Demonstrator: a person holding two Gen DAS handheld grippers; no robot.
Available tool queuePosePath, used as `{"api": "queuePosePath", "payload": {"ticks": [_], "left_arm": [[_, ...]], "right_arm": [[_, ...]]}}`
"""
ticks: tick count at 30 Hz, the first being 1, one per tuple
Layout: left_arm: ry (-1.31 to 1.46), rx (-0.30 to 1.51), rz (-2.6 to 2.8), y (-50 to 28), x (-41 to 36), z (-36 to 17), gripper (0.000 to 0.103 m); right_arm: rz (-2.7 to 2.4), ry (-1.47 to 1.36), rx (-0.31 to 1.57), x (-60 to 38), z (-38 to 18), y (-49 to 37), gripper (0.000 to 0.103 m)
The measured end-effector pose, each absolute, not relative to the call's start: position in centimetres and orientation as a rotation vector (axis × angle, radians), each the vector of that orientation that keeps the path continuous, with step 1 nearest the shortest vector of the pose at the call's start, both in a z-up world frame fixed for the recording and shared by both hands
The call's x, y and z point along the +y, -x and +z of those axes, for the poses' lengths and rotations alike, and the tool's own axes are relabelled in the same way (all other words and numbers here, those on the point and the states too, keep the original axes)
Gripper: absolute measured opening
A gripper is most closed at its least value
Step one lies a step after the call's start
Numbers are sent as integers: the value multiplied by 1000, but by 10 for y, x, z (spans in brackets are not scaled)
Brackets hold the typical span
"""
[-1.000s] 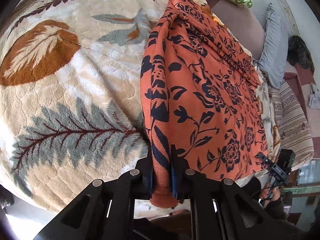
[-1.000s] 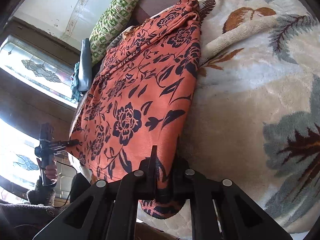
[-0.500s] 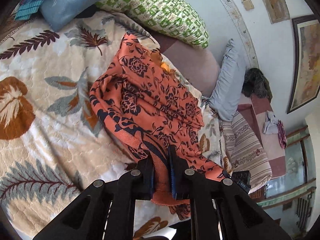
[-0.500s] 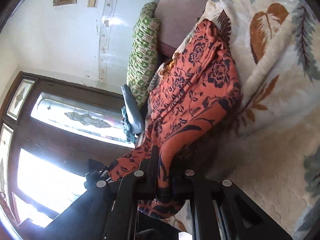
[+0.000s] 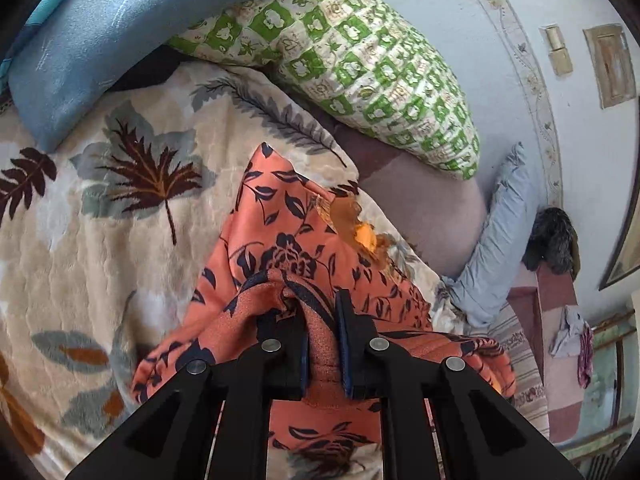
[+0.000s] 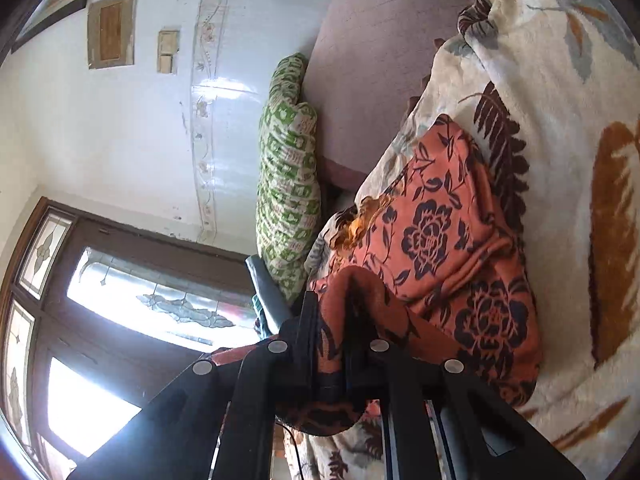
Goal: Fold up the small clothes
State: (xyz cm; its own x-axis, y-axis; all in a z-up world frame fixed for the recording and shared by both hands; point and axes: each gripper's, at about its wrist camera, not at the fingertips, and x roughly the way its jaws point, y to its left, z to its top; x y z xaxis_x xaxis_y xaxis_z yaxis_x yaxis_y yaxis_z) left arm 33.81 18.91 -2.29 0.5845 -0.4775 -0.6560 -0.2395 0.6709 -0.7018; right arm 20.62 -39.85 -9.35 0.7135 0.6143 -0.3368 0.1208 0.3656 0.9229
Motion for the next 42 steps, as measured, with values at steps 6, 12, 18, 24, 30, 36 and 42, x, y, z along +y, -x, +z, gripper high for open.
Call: {"api": "queuePosePath", "payload": {"ticks": [6, 12, 18, 24, 30, 36, 42], "left_arm": [[843, 1113, 20, -419, 178, -93, 10], [906, 1155, 21, -439, 171, -115, 11], [887, 1046, -57, -416, 181, -62, 31], [648, 1029, -71, -394, 165, -24, 50], [404, 1101, -39, -426, 116, -44, 50], [430, 1135, 48, -449, 127, -63, 50], [424, 1158, 4, -464, 121, -83, 50]], "right_arm": [[154, -1138, 877, -412, -141, -261, 13], [120, -1148, 921, -417, -156, -267, 12], [141, -1080, 806, -426, -99, -250, 43], [98, -825, 789, -422, -49, -247, 65], [21, -648, 903, -404, -70, -269, 66], [16, -542, 969, -382, -96, -298, 66], [20, -360, 977, -355, -98, -313, 66]]}}
